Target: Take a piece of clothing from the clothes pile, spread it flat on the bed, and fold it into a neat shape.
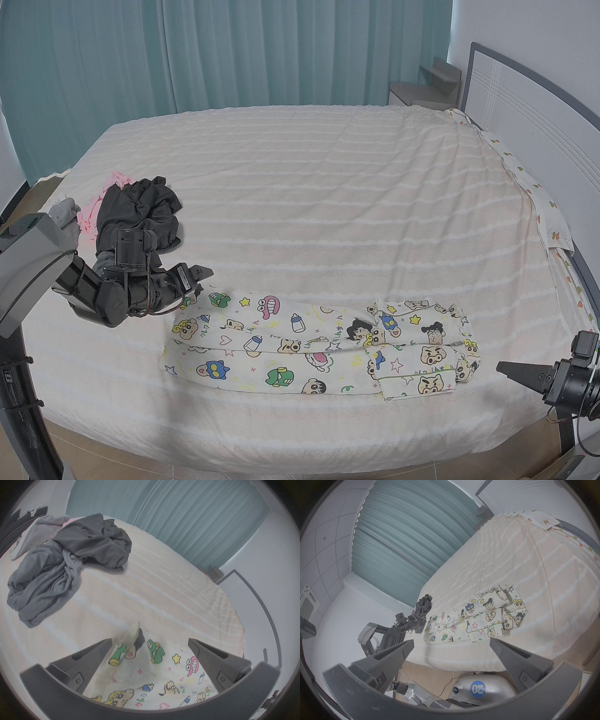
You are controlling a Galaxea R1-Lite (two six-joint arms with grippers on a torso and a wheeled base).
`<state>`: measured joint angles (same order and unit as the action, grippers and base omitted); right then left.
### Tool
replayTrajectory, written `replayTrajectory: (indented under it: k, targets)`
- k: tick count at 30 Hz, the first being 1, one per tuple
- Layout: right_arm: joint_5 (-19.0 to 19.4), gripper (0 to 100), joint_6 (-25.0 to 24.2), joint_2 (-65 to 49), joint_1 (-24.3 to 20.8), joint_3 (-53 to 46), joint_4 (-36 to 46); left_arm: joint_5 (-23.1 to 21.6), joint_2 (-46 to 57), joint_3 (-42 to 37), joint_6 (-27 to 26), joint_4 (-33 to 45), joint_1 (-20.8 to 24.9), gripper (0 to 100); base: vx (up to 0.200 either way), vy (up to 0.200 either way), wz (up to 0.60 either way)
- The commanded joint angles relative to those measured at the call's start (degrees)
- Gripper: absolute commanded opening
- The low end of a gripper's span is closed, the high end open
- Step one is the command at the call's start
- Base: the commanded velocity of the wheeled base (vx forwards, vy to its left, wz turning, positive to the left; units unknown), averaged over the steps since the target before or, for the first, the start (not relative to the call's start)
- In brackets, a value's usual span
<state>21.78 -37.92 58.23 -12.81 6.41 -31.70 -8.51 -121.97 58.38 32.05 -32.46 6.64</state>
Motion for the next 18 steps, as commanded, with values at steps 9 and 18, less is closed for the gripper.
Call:
replayTrajectory:
  k: [9,18]
  targets:
    - [0.0,100,1.1,0.1,0.0,-0.4,0.0,-2.4,-0.4,-1.6,-0.5,1.3,1.6,100,0.000,0.000,0.00]
    - [0.0,100,1.1,0.1,0.0,-0.3,0.0,-2.3,-1.3,-1.6,-0.8,1.3,1.6,100,0.000,0.000,0.00]
